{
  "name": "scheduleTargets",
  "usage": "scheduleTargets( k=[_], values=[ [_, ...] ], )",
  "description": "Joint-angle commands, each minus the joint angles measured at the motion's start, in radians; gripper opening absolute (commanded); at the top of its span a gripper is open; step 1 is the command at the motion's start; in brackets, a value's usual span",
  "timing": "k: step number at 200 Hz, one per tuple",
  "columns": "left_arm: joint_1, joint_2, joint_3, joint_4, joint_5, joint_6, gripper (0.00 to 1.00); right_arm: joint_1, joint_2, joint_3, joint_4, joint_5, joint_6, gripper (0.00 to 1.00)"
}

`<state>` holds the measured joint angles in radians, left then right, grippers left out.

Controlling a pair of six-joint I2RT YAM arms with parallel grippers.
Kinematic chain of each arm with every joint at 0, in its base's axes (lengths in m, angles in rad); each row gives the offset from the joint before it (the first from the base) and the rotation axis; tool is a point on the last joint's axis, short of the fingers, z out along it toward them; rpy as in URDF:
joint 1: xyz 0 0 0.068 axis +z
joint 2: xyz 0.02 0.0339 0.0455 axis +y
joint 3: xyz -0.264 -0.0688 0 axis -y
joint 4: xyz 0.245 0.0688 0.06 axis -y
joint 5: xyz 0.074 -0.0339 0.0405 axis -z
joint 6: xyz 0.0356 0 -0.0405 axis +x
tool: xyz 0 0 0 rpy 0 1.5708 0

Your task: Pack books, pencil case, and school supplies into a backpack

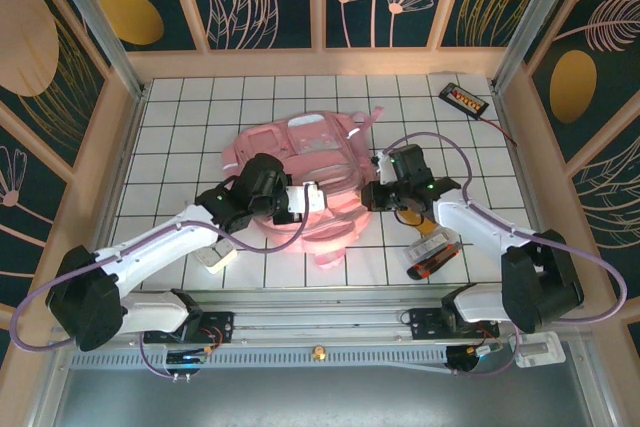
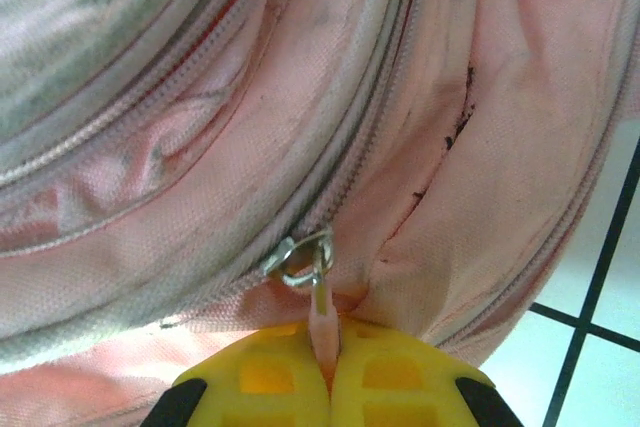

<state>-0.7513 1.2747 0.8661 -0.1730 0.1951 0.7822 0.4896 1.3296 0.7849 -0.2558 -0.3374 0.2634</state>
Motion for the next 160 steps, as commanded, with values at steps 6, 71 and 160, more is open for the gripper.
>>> scheduleTargets(
  k=[6,71,160],
  values=[
    [0.056,0.015,0.002,0.217,-0.216,-0.019,0.30,0.051,0.003,0.009,0.062,0.130,0.058,0.00],
    [0.129,0.101,0.119,0.152,-0.036,-0.059,0.89,0.242,0.138,-0.011,0.378,0.124,0.355,0.00],
    [0.109,0.009,-0.063,0.106,0.013,0.099,0.91,0.312,0.223,0.136,0.168,0.067,0.110,0.00]
  ],
)
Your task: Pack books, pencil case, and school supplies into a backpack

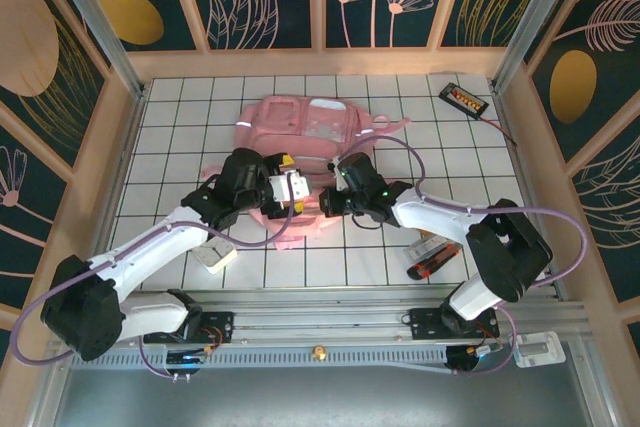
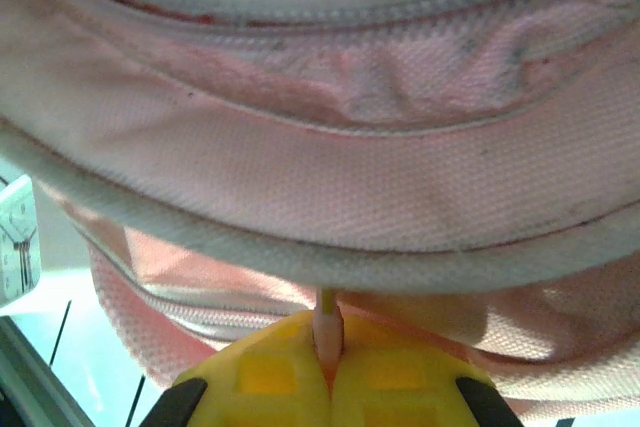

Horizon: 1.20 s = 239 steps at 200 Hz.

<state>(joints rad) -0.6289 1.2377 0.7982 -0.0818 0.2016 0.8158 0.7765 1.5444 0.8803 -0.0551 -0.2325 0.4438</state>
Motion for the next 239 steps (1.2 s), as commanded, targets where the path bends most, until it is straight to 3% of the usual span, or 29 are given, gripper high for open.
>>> scheduleTargets(
  k=[1,38,54,66,76,79,103,145,204,239],
  values=[
    [-0.014,0.049,0.007,0.015,0.006,0.066,0.91,0.026,0.009,0.040,-0.033,-0.038,-0.072,0.00],
    [-0.035,0.161,0.026,0.092,-0.014,0.096,0.88,0.059,0.038,0.060,-0.047,-0.047,-0.088,0.00],
    [-0.038,0.199,0.031,0.097,-0.016,0.101,0.78,0.070,0.043,0.063,-0.054,-0.047,-0.091,0.00],
    [-0.037,0.220,0.032,0.088,-0.014,0.103,0.52,0.071,0.040,0.066,-0.062,-0.043,-0.096,0.00],
    [-0.038,0.226,0.025,0.086,-0.026,0.105,0.08,0.069,0.038,0.068,-0.084,-0.020,-0.106,0.00],
    [-0.037,0.224,0.021,0.090,-0.031,0.103,0.00,0.066,0.037,0.069,-0.094,-0.014,-0.111,0.00],
    [-0.038,0.180,-0.025,0.112,-0.033,0.109,0.00,0.025,0.031,0.076,-0.182,0.043,-0.145,0.00],
    [-0.037,0.119,-0.053,0.093,-0.039,0.117,0.00,-0.136,-0.025,0.059,-0.307,0.095,-0.182,0.00],
    [-0.038,0.148,-0.053,0.061,-0.036,0.129,0.00,-0.285,-0.016,0.147,-0.472,0.225,-0.239,0.00],
    [-0.048,0.172,-0.050,0.032,-0.034,0.141,0.00,-0.363,0.031,0.210,-0.477,0.330,-0.337,0.00]
  ],
)
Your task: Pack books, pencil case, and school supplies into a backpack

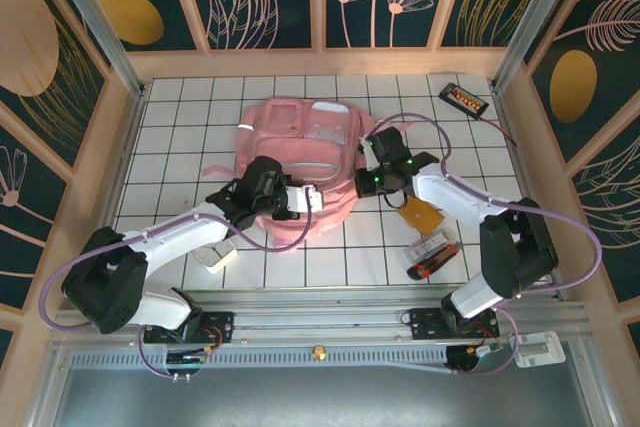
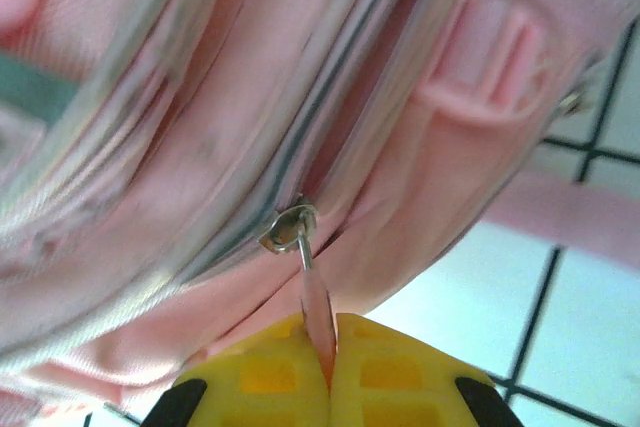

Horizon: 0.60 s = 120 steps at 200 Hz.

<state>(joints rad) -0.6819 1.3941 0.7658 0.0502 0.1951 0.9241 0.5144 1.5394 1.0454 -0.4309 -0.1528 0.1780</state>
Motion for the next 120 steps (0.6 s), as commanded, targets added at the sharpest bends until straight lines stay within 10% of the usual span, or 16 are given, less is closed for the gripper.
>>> scheduleTargets(
  k=[1,84,120],
  values=[
    [0.005,0.015,-0.018,-0.101,-0.028,0.033,0.00,-0.103,0.039,0.047,-0.101,0.255,-0.072,0.00],
    [-0.034,0.024,-0.033,-0.097,0.003,0.036,0.00,-0.148,0.296,0.301,-0.001,0.421,-0.354,0.00],
    [-0.034,-0.026,-0.010,-0.088,0.022,-0.021,0.00,-0.166,0.188,0.222,0.021,0.394,-0.321,0.53]
  ],
)
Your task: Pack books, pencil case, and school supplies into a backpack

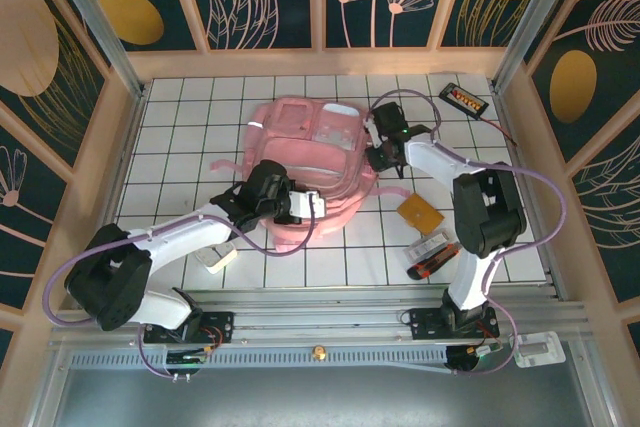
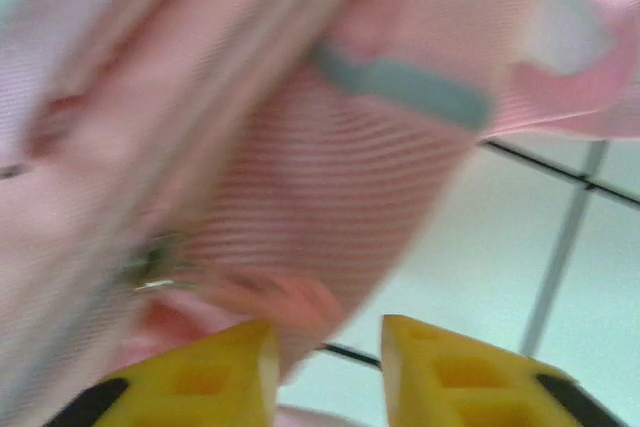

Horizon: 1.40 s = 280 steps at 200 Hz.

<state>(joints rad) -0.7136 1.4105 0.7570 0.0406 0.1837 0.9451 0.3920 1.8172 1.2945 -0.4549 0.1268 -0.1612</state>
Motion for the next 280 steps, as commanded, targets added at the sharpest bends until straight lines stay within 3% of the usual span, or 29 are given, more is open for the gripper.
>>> scheduleTargets(
  k=[1,6,10,18,27,31,63,77,96,120,143,171,191,230,254,280],
  values=[
    [-0.003,-0.045,0.000,-0.079,0.033,-0.042,0.00,-0.043,-0.095,-0.029,0.045,0.111,0.022,0.54],
    [-0.002,-0.054,0.002,-0.082,0.035,-0.054,0.00,-0.050,-0.119,-0.042,0.045,0.100,0.037,0.58],
    [-0.002,-0.065,0.002,-0.077,0.037,-0.067,0.06,-0.056,-0.139,-0.052,0.046,0.094,0.053,0.61],
    [-0.002,-0.093,-0.003,-0.059,0.045,-0.100,0.29,-0.068,-0.183,-0.067,0.045,0.067,0.089,0.69],
    [-0.002,-0.130,-0.015,-0.031,0.054,-0.133,0.65,-0.087,-0.234,-0.079,0.051,-0.012,0.140,0.74],
    [-0.002,-0.148,-0.022,-0.009,0.057,-0.151,0.74,-0.096,-0.254,-0.086,0.058,-0.060,0.163,0.74],
    [-0.001,-0.302,-0.076,0.152,0.036,-0.331,0.93,-0.108,-0.359,-0.141,0.182,-0.487,0.377,0.74],
    [-0.001,-0.320,-0.049,0.163,-0.019,-0.448,0.94,-0.098,-0.358,-0.174,0.255,-0.630,0.485,0.74],
    [-0.001,-0.284,0.054,0.085,-0.180,-0.717,0.91,-0.091,-0.324,-0.211,0.324,-0.750,0.622,0.72],
    [0.004,-0.198,0.208,-0.133,-0.315,-1.036,0.88,-0.045,-0.281,-0.213,0.310,-0.729,0.615,0.71],
    [0.027,-0.151,0.265,-0.266,-0.264,-1.319,0.87,-0.012,-0.253,-0.231,0.307,-0.720,0.624,0.65],
    [0.096,-0.231,0.128,-0.186,-0.143,-1.544,0.85,0.038,-0.222,-0.249,0.319,-0.715,0.654,0.60],
    [0.155,-0.280,0.068,-0.170,-0.136,-1.598,0.85,0.071,-0.205,-0.249,0.311,-0.700,0.676,0.60],
    [0.261,-0.260,0.049,-0.243,-0.139,-1.577,0.85,0.100,-0.242,-0.302,0.305,-0.607,0.724,0.60],
    [0.358,-0.215,0.023,-0.187,-0.070,-1.568,0.84,0.149,-0.266,-0.326,0.291,-0.535,0.738,0.60],
    [0.392,-0.123,0.039,-0.139,-0.016,-1.547,0.83,0.207,-0.287,-0.351,0.315,-0.511,0.773,0.61]
  ],
)
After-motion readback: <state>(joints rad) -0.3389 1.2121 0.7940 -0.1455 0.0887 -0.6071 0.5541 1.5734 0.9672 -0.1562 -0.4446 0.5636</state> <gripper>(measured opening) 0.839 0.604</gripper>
